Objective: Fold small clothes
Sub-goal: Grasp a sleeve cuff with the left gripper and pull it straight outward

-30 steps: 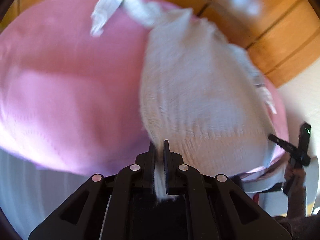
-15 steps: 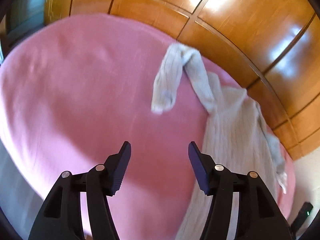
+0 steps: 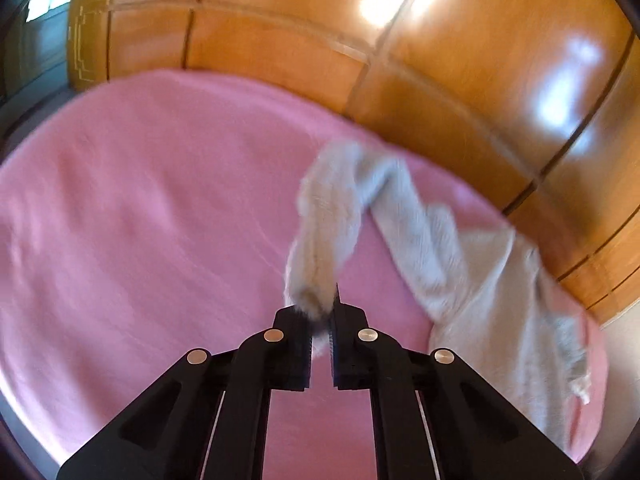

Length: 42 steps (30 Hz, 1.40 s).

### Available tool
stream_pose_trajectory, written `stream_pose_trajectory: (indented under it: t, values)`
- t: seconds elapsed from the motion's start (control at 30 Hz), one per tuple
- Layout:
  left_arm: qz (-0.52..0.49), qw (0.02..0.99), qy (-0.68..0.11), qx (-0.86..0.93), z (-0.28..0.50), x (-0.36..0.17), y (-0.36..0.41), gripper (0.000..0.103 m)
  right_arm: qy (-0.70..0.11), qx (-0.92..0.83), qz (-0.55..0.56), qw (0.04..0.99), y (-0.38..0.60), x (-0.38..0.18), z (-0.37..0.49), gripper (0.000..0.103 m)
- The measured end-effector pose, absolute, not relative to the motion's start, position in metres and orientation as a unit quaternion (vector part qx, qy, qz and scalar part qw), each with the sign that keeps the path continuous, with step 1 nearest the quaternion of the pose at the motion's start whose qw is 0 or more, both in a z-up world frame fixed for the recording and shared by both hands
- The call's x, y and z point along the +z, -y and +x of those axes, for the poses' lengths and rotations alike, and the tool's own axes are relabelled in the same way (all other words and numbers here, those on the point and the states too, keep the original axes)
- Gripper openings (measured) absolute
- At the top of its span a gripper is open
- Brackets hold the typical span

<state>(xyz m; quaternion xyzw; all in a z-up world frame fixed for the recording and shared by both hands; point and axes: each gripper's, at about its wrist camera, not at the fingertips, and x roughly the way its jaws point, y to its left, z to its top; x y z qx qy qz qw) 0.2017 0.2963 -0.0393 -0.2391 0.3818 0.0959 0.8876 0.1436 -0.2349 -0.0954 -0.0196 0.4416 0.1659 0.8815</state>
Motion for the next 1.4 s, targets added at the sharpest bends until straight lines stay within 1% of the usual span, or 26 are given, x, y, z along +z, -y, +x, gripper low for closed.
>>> stream_pose_trajectory:
  t: [0.1,0.17,0.3,0.4,0.47,0.53,0.57,0.6,0.67,0.7,0.77,0.8,0.87,0.9,0.93,1.0,1.1,1.17,1.2,1.3,1.4]
  values:
    - [-0.219,0.894,-0.371,0.122,0.182,-0.002,-0.336,0.005,-0.441,0.176,-0.032,0.88,0.234,-0.094,0.146,0.101]
    - [-0.193,0.889,-0.382,0.163,0.172,0.014,-0.37,0.005,-0.436,0.176,-0.035,0.882,0.234,-0.094,0.146,0.101]
    - [-0.157,0.855,-0.43,0.246,0.169,0.011,-0.43,0.005,-0.435,0.169,-0.038,0.884,0.232,-0.095,0.148,0.101]
    - [-0.188,0.823,-0.462,0.273,0.175,0.0,-0.467,0.005,-0.435,0.165,-0.041,0.884,0.23,-0.095,0.151,0.101]
    - [-0.222,0.825,-0.453,0.255,0.182,0.007,-0.474,0.005,-0.436,0.164,-0.043,0.884,0.23,-0.096,0.152,0.101]
    - [-0.263,0.841,-0.416,0.223,0.183,0.025,-0.476,0.005,-0.437,0.162,-0.045,0.884,0.23,-0.096,0.154,0.101]
    - [-0.267,0.85,-0.402,0.212,0.182,0.033,-0.475,0.005,-0.437,0.161,-0.045,0.884,0.23,-0.096,0.155,0.101]
    - [-0.231,0.854,-0.406,0.227,0.187,0.038,-0.47,0.005,-0.436,0.161,-0.045,0.884,0.229,-0.096,0.154,0.101]
    - [-0.121,0.832,-0.46,0.286,0.204,0.019,-0.459,0.005,-0.433,0.158,-0.045,0.886,0.229,-0.096,0.153,0.101]
    - [-0.089,0.805,-0.512,0.285,0.213,-0.006,-0.456,0.005,-0.432,0.157,-0.046,0.887,0.228,-0.096,0.151,0.101]
    - [-0.068,0.767,-0.567,0.291,0.216,-0.046,-0.452,0.006,-0.431,0.156,-0.048,0.888,0.227,-0.096,0.151,0.101]
    - [-0.061,0.756,-0.569,0.316,0.213,-0.057,-0.455,0.008,-0.43,0.156,-0.047,0.888,0.227,-0.097,0.151,0.101]
    - [-0.087,0.753,-0.544,0.36,0.201,-0.063,-0.463,0.009,-0.428,0.155,-0.048,0.889,0.226,-0.097,0.15,0.101]
    - [-0.114,0.754,-0.524,0.38,0.191,-0.06,-0.467,0.015,-0.427,0.155,-0.048,0.889,0.226,-0.098,0.15,0.101]
    - [-0.137,0.761,-0.501,0.389,0.18,-0.053,-0.467,0.026,-0.427,0.155,-0.048,0.89,0.226,-0.098,0.15,0.101]
    - [-0.171,0.79,-0.44,0.392,0.16,-0.038,-0.452,0.034,-0.425,0.155,-0.048,0.89,0.226,-0.098,0.15,0.101]
    - [-0.188,0.837,-0.411,0.308,0.151,-0.035,-0.408,0.034,-0.422,0.152,-0.047,0.893,0.226,-0.099,0.148,0.101]
    - [-0.208,0.854,-0.418,0.228,0.146,-0.047,-0.371,0.034,-0.418,0.151,-0.047,0.894,0.226,-0.099,0.147,0.101]
    - [-0.221,0.853,-0.427,0.202,0.149,-0.059,-0.354,0.034,-0.418,0.151,-0.047,0.895,0.226,-0.099,0.147,0.101]
    - [-0.317,0.822,-0.452,0.138,0.157,-0.102,-0.326,0.034,-0.416,0.153,-0.046,0.895,0.226,-0.099,0.146,0.101]
    - [-0.391,0.806,-0.427,0.125,0.168,-0.124,-0.323,0.034,-0.414,0.154,-0.046,0.896,0.227,-0.099,0.144,0.101]
